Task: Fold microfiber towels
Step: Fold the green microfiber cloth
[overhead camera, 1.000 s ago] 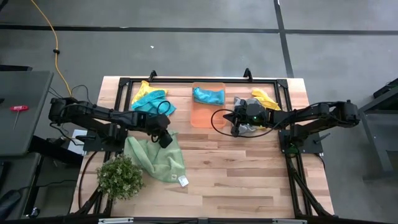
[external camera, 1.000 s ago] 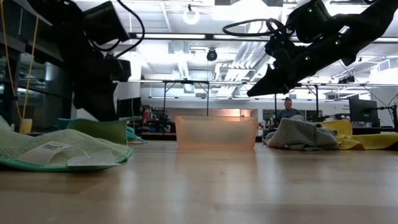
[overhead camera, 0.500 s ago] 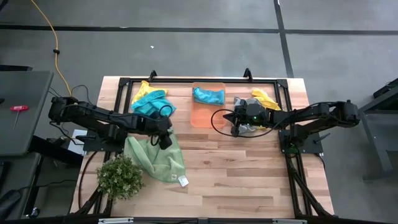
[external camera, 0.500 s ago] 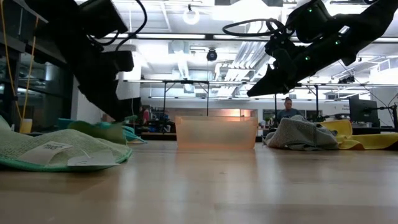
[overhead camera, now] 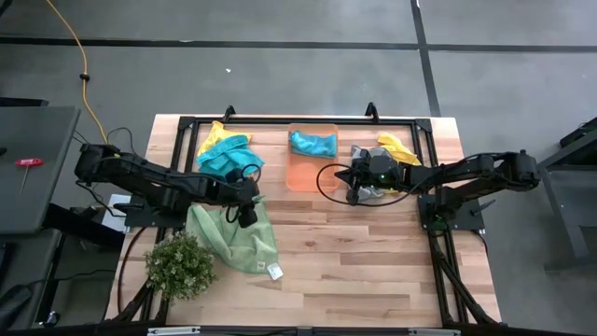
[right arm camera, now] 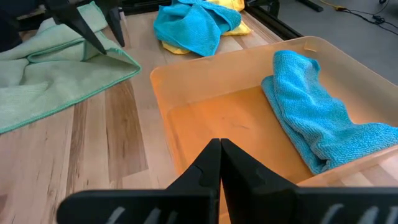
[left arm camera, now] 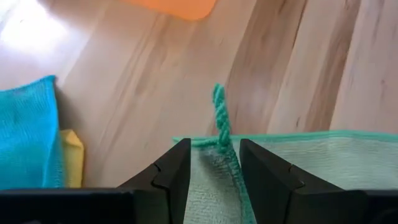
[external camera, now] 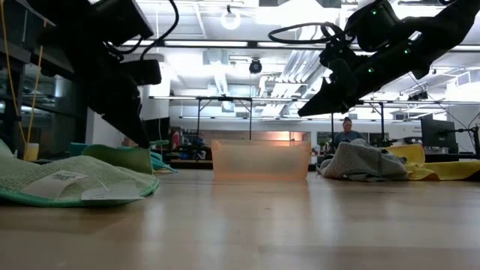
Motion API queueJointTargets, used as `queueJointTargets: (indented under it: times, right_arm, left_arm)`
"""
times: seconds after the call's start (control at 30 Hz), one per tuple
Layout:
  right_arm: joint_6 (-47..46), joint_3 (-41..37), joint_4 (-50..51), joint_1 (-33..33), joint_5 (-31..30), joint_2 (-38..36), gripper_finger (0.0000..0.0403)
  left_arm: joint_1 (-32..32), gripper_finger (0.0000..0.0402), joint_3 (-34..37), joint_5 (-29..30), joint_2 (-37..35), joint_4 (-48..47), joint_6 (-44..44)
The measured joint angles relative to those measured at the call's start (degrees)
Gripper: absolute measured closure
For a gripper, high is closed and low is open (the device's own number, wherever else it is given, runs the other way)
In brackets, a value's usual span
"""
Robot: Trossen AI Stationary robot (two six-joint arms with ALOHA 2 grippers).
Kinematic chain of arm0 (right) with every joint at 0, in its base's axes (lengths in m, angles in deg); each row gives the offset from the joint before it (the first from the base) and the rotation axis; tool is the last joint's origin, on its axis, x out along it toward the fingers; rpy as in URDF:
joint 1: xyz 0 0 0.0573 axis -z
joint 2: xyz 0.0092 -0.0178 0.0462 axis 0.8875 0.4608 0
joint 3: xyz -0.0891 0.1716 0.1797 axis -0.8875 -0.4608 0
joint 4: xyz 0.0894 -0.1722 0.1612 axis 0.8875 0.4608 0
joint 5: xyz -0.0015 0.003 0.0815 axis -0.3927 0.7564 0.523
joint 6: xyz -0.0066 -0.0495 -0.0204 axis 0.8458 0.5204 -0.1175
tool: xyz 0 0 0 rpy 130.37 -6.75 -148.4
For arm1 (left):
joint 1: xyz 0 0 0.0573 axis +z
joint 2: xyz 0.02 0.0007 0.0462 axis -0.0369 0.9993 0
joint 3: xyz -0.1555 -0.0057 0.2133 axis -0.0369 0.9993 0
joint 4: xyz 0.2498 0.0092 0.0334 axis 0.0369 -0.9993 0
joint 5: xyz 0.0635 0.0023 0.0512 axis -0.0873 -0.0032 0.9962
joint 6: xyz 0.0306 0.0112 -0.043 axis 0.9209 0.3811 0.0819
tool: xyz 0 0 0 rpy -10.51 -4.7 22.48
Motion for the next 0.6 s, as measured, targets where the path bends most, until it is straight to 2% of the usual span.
queueJointTargets:
  times: [0.23, 0.4, 0.6]
  right_arm:
    - [-0.1, 0.0, 0.0, 0.0, 0.0, 0.0, 0.0403]
    - [-0.1, 0.0, 0.0, 0.0, 0.0, 0.0, 0.0403]
    - [-0.2, 0.0, 0.0, 0.0, 0.0, 0.0, 0.0403]
  left_arm:
    - [0.0, 0.0274, 0.0, 2.7, 4.6, 0.2, -0.3]
    - [-0.3, 0.0277, 0.0, 4.7, 5.3, 1.0, -0.4]
    - [-0.3, 0.0311, -0.7, 5.2, 4.7, 0.2, -0.4]
